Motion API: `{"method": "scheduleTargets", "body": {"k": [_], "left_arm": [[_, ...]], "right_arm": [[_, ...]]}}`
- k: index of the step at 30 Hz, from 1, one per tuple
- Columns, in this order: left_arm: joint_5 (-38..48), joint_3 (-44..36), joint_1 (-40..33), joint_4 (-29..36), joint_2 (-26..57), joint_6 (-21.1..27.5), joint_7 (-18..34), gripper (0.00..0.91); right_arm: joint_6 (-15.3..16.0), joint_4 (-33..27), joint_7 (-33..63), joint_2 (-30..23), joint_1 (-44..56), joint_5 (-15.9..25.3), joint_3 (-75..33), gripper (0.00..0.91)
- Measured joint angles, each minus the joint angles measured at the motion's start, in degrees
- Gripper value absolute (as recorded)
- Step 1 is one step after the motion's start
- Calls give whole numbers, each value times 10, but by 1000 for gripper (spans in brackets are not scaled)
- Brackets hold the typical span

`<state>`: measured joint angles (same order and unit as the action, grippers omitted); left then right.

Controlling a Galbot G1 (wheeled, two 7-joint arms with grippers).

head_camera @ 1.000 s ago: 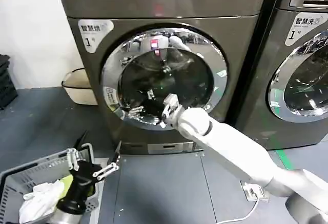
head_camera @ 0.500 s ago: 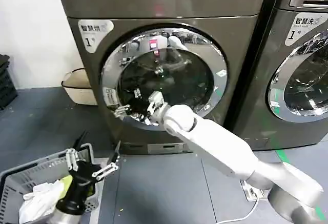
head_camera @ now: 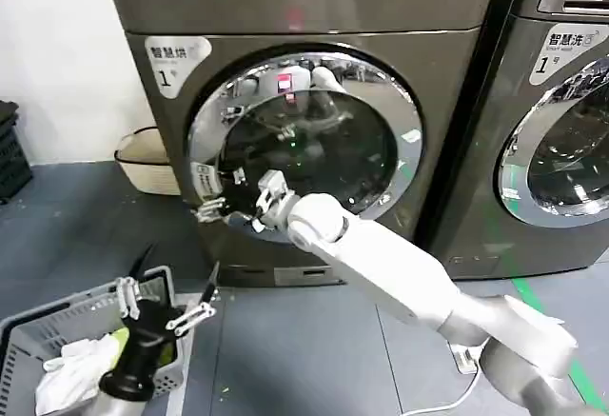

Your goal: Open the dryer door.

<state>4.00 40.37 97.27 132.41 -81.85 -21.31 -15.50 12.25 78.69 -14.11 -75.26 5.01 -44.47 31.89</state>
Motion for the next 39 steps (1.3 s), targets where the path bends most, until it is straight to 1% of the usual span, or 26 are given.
{"method": "scheduleTargets", "body": {"k": [10,15,19,24,29,39], "left_arm": [[16,16,-7,-12,5,2,-1,907],[57,32,-13,-24,11,13,-14,907],[100,56,-25,-34,21,36,-19,907],[133,94,-45,-49,44,47,-22,907],[158,128,-60,-70,73,59,-34,907],[186,160,-90,-111,129,73,-52,907]], "right_arm": [[-12,5,-52,18,-3,-5,3,907],[-12,17,-77,33,-5,-20,5,907],[-14,30,-103,49,-7,-35,7,907],[-22,49,-140,72,-8,-54,8,907],[-22,73,-169,97,-12,-69,12,907],[-23,122,-216,146,-15,-85,19,907]]}}
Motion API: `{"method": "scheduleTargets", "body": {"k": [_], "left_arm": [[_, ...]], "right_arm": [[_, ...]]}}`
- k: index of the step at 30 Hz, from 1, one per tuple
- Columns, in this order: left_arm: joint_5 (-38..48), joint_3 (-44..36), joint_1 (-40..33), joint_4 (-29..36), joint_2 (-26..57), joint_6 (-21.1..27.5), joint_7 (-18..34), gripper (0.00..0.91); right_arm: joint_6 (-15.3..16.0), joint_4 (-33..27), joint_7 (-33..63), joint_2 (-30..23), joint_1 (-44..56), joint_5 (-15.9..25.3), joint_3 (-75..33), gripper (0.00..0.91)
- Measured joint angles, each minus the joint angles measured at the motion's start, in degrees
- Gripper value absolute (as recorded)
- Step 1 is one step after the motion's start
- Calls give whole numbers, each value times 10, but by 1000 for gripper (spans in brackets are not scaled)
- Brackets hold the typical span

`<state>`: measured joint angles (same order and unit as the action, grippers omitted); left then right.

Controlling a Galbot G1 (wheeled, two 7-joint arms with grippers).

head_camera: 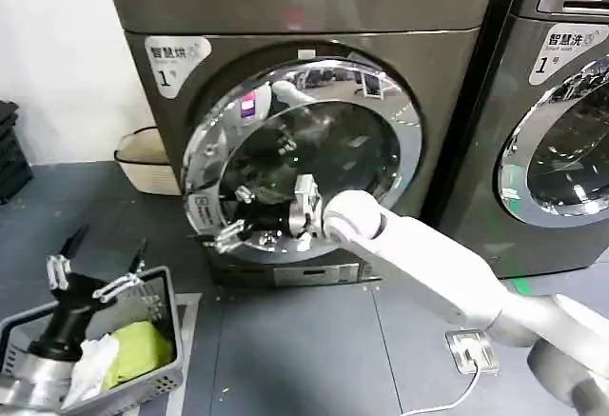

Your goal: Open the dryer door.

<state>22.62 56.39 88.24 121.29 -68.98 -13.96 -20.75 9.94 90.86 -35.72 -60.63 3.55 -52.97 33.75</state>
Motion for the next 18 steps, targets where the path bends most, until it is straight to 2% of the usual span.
{"method": "scheduleTargets", "body": {"k": [18], "left_arm": [[11,-65,-59,-83,116,-1,-1,907]], "right_arm": [[-13,112,-93,101,7,-19,4,907]]}}
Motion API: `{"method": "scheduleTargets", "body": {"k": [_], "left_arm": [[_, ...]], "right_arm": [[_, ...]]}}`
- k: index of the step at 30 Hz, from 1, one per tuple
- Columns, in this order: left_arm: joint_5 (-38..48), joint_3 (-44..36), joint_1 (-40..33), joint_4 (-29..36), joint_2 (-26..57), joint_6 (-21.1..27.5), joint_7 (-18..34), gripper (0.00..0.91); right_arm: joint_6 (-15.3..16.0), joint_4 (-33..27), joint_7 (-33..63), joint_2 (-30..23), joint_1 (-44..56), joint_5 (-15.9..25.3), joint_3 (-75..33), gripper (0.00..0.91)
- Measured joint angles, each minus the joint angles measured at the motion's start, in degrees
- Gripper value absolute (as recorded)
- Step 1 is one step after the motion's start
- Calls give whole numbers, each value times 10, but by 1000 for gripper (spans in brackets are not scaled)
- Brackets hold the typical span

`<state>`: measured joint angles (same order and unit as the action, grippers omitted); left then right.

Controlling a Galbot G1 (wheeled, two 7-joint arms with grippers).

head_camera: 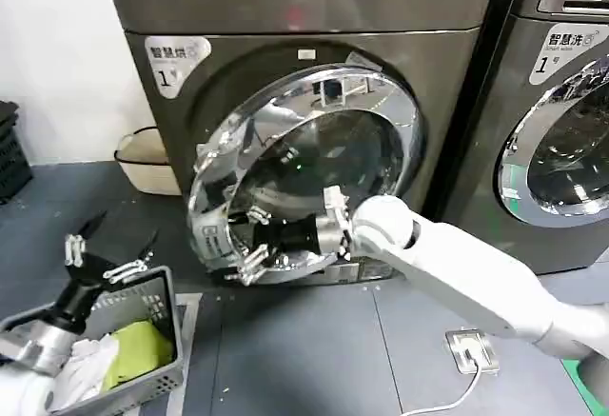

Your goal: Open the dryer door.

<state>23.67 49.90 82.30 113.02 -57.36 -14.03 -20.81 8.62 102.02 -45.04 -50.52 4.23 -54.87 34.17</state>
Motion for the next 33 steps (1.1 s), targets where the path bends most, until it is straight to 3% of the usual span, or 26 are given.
{"method": "scheduleTargets", "body": {"k": [14,23,28,33], "left_arm": [[40,-56,-47,-30,91,3,-27,907],[39,-139,-89,-13,164,-5,-63,907],[21,-198,-121,-11,170,-9,-72,907],[11,-256,-153,-11,167,-12,-79,907]], "right_arm": [[-23,91,-59,98,34,-3,-33,907],[-38,126,-11,173,98,-31,-110,907],[-44,139,7,228,180,-32,-200,907],[-62,154,28,285,327,-22,-346,907]]}}
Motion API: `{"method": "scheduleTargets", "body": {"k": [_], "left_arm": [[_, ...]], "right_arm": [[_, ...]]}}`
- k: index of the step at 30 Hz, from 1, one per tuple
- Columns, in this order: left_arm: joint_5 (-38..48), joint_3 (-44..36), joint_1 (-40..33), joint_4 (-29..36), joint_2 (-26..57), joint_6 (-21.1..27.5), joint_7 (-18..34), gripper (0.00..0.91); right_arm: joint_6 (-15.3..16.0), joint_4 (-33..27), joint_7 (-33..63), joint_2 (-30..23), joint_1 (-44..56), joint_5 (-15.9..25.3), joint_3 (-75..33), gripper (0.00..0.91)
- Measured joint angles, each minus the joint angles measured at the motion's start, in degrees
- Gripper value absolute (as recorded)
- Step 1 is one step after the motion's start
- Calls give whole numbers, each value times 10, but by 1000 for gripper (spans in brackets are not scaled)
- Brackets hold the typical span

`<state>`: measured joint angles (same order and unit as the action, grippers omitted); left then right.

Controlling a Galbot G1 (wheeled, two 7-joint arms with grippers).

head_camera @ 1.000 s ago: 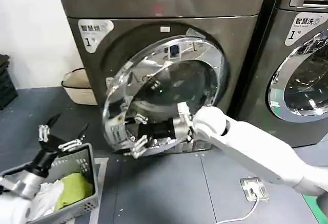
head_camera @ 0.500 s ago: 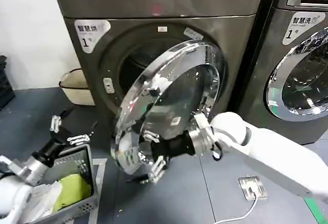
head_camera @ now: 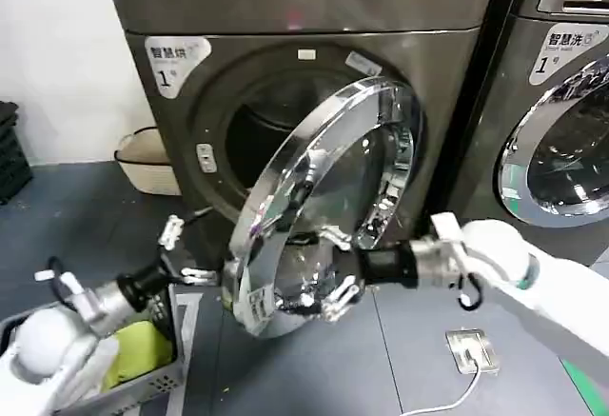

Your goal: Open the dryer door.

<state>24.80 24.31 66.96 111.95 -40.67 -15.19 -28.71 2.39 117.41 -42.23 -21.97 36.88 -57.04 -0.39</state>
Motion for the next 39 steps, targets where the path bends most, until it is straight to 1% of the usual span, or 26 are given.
{"method": "scheduleTargets", "body": {"k": [3,6,10,12,15,19,21,23,27,30,31,34,36,39], "left_arm": [[-3,-32,-19,-3,-6,0,0,907],[-3,-63,-41,-9,-15,0,-1,907],[-3,-101,-76,-14,-25,1,0,907],[-1,-119,-93,-18,-29,0,1,907],[1,-143,-114,-22,-36,-2,1,907],[2,-171,-142,-26,-43,-5,2,907],[2,-183,-152,-28,-46,-5,3,907],[1,-199,-165,-30,-51,-6,4,907],[-3,-233,-192,-39,-63,-6,7,907],[-9,-260,-214,-47,-76,-5,14,907],[-10,-268,-221,-50,-81,-5,15,907],[-16,-289,-237,-57,-95,-4,20,907],[-20,-303,-248,-65,-104,-3,23,907],[-25,-322,-262,-73,-120,-3,30,907]], "right_arm": [[-6,0,20,16,103,-5,-105,907],[-10,-2,28,20,205,-6,-214,907],[-17,2,27,0,357,6,-364,907],[-24,5,29,-21,430,19,-438,907],[-46,7,33,-68,542,48,-552,907],[-80,8,50,-144,657,86,-688,907],[-91,8,66,-188,701,102,-744,907],[-99,4,87,-228,726,122,-786,907],[-90,-5,145,-305,744,186,-847,907],[-73,-14,186,-353,746,233,-876,907],[-64,-19,205,-371,743,256,-888,907],[-41,-34,244,-414,735,303,-920,907],[-29,-42,263,-440,728,323,-944,907],[-18,-55,282,-477,718,340,-975,907]]}}
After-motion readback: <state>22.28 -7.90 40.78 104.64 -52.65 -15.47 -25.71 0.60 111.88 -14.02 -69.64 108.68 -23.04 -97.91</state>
